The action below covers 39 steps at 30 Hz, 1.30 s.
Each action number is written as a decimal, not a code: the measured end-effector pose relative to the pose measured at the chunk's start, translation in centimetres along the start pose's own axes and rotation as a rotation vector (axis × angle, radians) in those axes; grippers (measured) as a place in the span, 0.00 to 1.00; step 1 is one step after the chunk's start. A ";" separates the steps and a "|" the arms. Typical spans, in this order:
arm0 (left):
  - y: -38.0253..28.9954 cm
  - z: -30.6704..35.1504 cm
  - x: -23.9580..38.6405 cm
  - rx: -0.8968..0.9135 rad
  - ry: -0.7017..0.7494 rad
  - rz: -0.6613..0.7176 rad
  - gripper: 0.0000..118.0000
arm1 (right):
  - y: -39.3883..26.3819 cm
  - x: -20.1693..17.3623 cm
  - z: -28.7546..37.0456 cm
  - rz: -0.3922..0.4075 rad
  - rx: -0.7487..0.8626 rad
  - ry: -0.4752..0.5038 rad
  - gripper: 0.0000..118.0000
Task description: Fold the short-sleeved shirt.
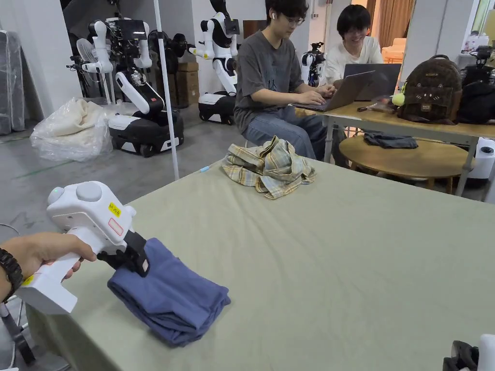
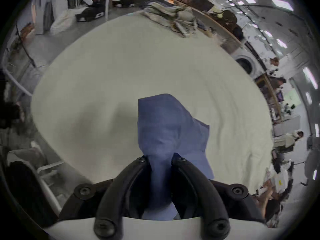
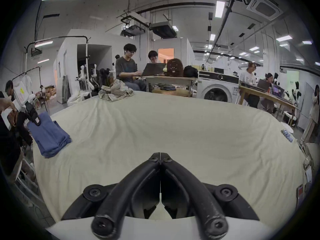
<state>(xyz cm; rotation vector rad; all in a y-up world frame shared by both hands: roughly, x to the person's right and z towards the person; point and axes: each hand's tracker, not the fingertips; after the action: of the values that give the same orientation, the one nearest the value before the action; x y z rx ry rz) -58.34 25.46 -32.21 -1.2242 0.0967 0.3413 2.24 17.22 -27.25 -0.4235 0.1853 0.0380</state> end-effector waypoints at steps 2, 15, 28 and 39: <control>-0.1 -0.6 -0.3 -0.017 0.022 0.003 0.13 | 0.3 -1.0 -0.4 0.013 -0.003 0.005 0.00; -1.5 1.7 -0.8 0.106 0.180 -0.037 0.41 | 0.3 -3.4 -1.4 0.042 -0.017 0.055 0.00; -11.5 -3.1 14.2 0.487 -0.143 -0.212 0.41 | 0.0 -0.4 -0.6 -0.002 -0.015 0.015 0.00; -18.6 -9.9 32.4 0.755 -0.182 -0.301 0.41 | -0.3 6.9 2.1 -0.021 0.027 -0.120 0.00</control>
<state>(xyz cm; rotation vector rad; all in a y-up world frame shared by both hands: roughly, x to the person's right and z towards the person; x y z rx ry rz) -20.88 17.35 -27.04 -0.4455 -0.1109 0.1260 9.35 17.82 -26.51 -0.3948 0.0633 0.0402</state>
